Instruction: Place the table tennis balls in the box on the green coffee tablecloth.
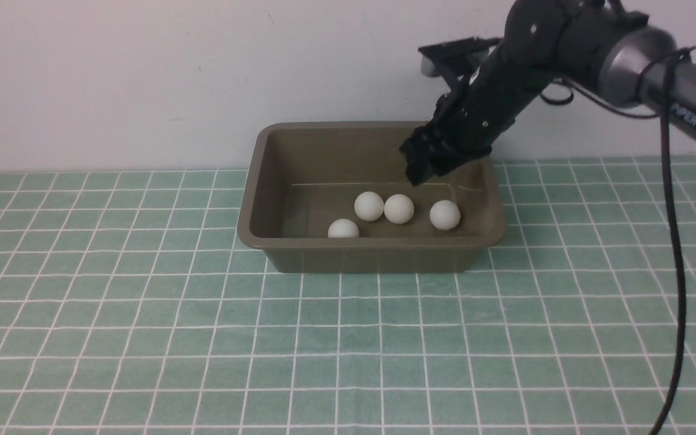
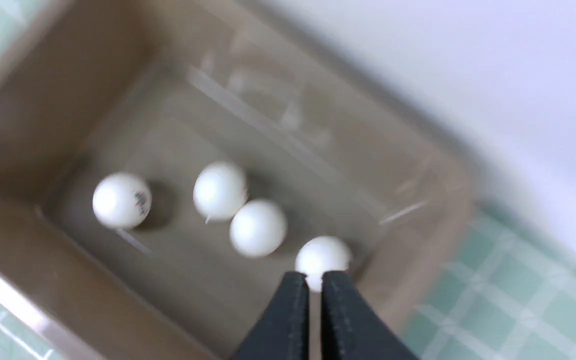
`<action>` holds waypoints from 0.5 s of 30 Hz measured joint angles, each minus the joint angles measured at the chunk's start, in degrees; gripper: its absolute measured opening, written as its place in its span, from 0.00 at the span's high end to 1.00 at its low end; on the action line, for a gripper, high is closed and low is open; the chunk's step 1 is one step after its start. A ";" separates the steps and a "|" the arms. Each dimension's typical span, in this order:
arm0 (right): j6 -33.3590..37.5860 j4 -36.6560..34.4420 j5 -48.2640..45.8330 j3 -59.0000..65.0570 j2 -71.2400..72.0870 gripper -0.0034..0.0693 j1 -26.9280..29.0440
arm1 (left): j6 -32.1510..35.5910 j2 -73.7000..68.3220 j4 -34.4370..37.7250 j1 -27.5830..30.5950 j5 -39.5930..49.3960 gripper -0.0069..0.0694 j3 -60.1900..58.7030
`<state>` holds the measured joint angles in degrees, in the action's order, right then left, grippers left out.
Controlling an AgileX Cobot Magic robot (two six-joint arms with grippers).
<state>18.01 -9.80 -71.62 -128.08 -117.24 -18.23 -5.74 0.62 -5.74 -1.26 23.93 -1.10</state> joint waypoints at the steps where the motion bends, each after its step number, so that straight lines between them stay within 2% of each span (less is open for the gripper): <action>1: -0.06 0.57 -0.09 -0.09 2.31 0.95 0.06 | 0.00 0.00 0.00 0.00 0.00 0.91 0.00; 10: -1.07 4.31 -0.83 4.18 31.41 0.97 0.23 | 0.00 0.00 0.00 0.00 0.00 0.91 0.00; 15: -1.55 5.96 2.61 21.62 50.41 0.97 0.23 | 0.00 0.00 0.00 0.00 0.00 0.91 0.00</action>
<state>16.46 -3.85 -69.01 -106.46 -66.82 -17.99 -5.74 0.62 -5.74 -1.26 23.93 -1.10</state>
